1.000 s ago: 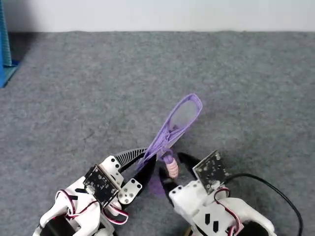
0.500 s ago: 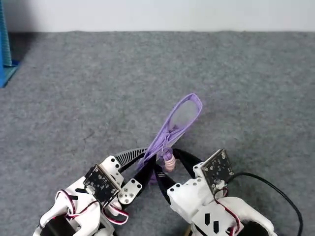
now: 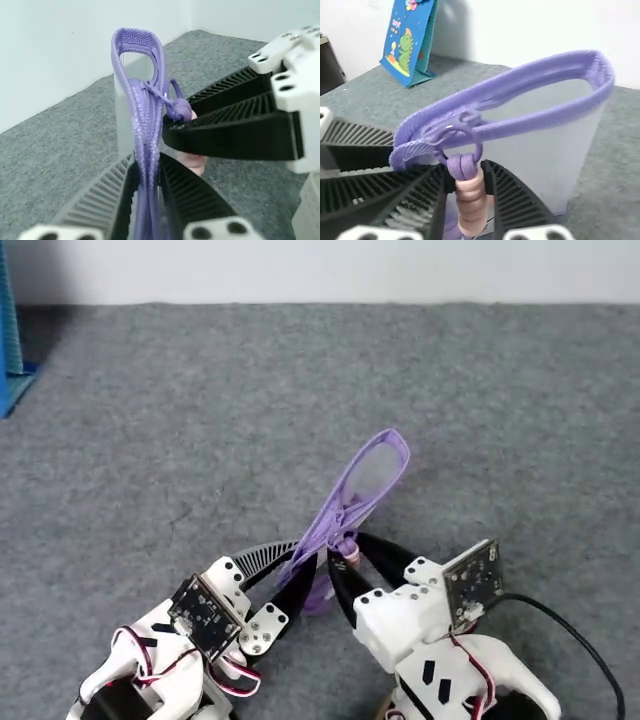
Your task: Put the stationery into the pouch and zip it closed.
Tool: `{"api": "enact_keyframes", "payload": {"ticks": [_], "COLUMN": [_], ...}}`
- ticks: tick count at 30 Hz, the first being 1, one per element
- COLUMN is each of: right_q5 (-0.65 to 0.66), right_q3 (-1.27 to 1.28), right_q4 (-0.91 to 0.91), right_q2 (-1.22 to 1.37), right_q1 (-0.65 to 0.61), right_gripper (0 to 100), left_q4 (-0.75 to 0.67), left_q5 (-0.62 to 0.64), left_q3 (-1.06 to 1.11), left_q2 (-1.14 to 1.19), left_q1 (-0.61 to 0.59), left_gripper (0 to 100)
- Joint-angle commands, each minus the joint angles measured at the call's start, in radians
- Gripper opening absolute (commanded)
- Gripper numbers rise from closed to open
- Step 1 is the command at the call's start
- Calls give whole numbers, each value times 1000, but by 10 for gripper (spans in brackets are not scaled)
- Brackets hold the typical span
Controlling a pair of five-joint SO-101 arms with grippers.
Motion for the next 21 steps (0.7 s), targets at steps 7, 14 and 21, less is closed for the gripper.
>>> {"api": "enact_keyframes", "payload": {"ticks": [7,14,21], "right_q5": [133,143,158], "right_q3": [-49,63,178], "right_q4": [-27,-240,-444], "right_q2": [22,27,27], "right_q1": [237,407,495], "right_gripper": [8,7,7], "left_q4": [9,11,11], "left_q5": [11,11,11], "left_q3": [-13,-13,-13], "left_q2": [-14,-14,-14], "left_q1": [2,2,2], "left_gripper": [11,11,11]}}
